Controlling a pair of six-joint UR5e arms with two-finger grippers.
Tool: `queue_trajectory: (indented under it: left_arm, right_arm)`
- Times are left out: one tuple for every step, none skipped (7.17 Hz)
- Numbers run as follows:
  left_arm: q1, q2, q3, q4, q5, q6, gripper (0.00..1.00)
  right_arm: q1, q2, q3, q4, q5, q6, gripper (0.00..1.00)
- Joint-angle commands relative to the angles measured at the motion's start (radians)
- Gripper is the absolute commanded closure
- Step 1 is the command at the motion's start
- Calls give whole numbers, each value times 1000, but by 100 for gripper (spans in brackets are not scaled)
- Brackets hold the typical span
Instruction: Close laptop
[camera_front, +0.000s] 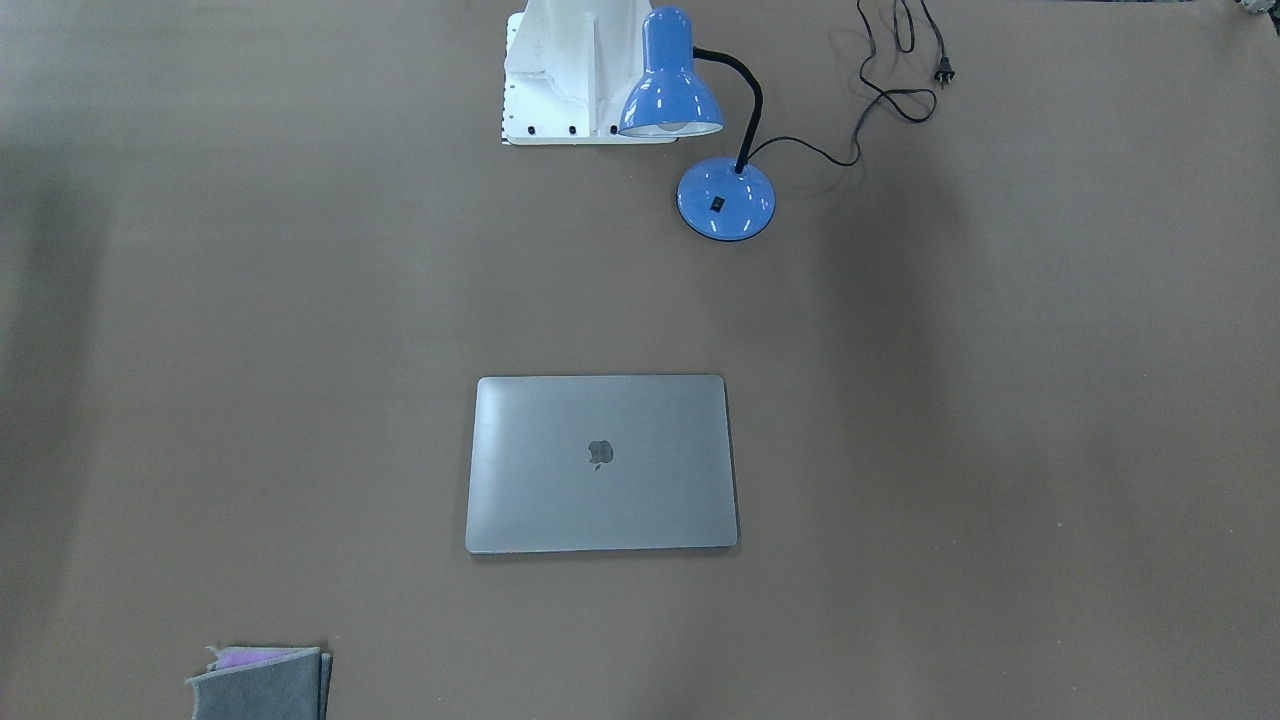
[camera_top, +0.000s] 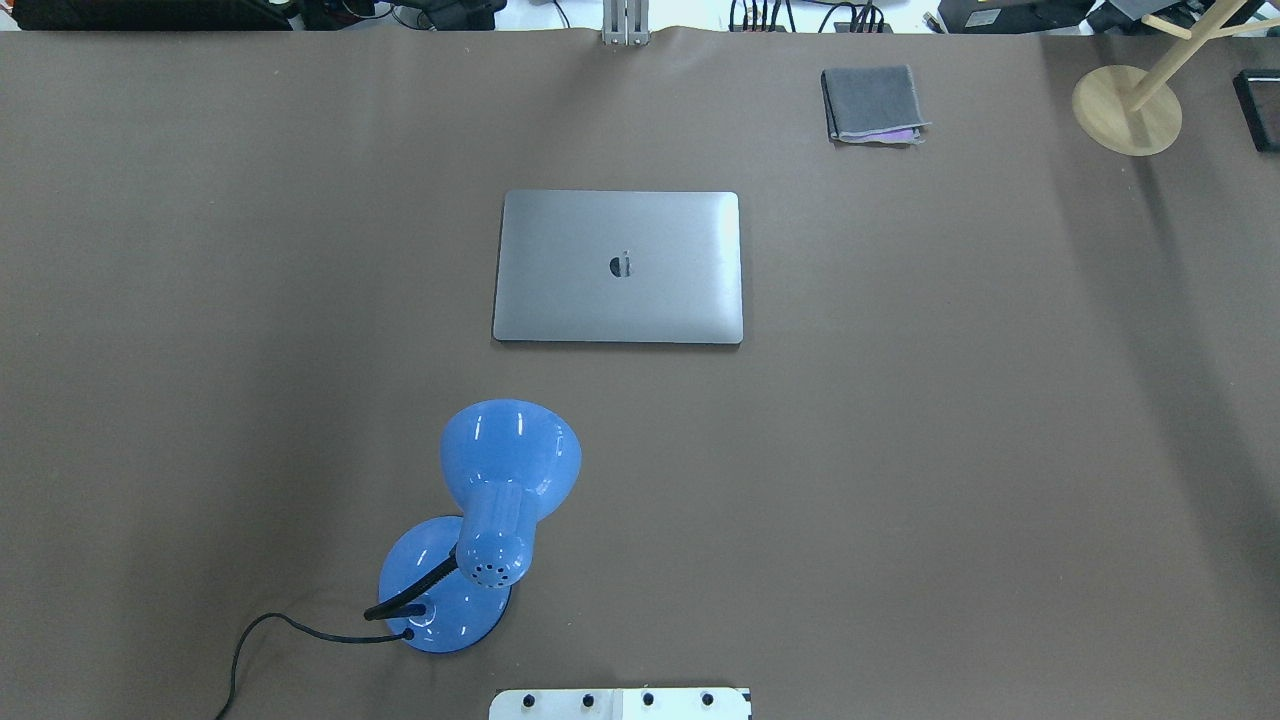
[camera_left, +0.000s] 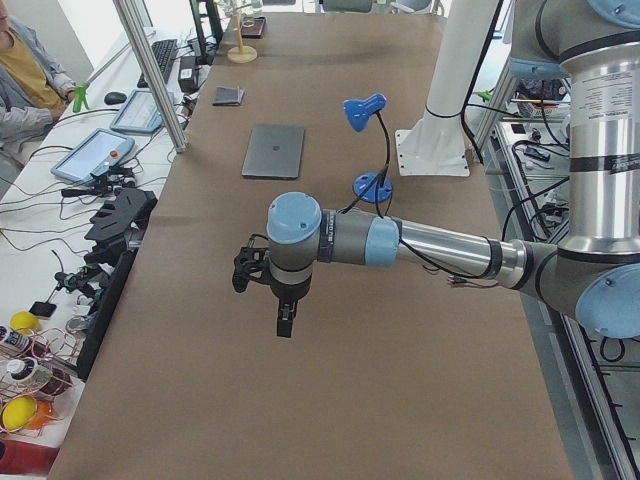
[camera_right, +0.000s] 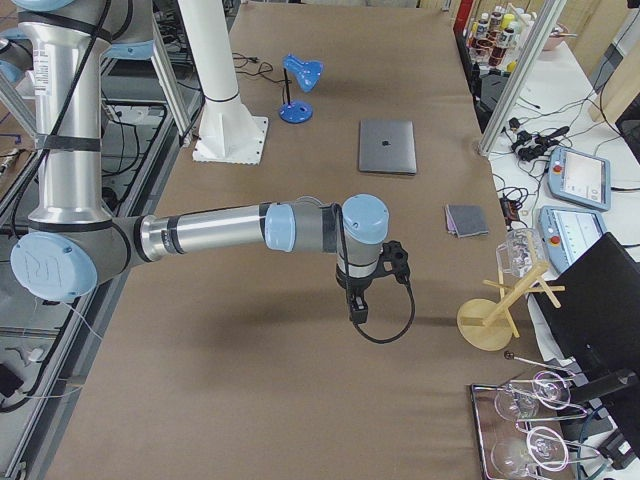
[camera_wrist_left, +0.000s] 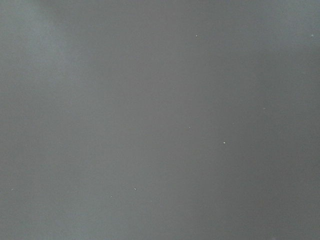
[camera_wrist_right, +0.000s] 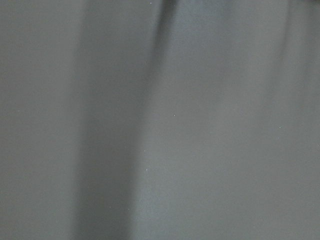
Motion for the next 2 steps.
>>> queue_trajectory:
  left_arm:
    - [-1,3,-3,3,-5,-4,2]
    - [-1,2,-6,-4,-5,2,2]
  right_arm:
    - [0,-1,-4,0,-2,-2,0]
    - [0,-1,1,0,-2,-2,0]
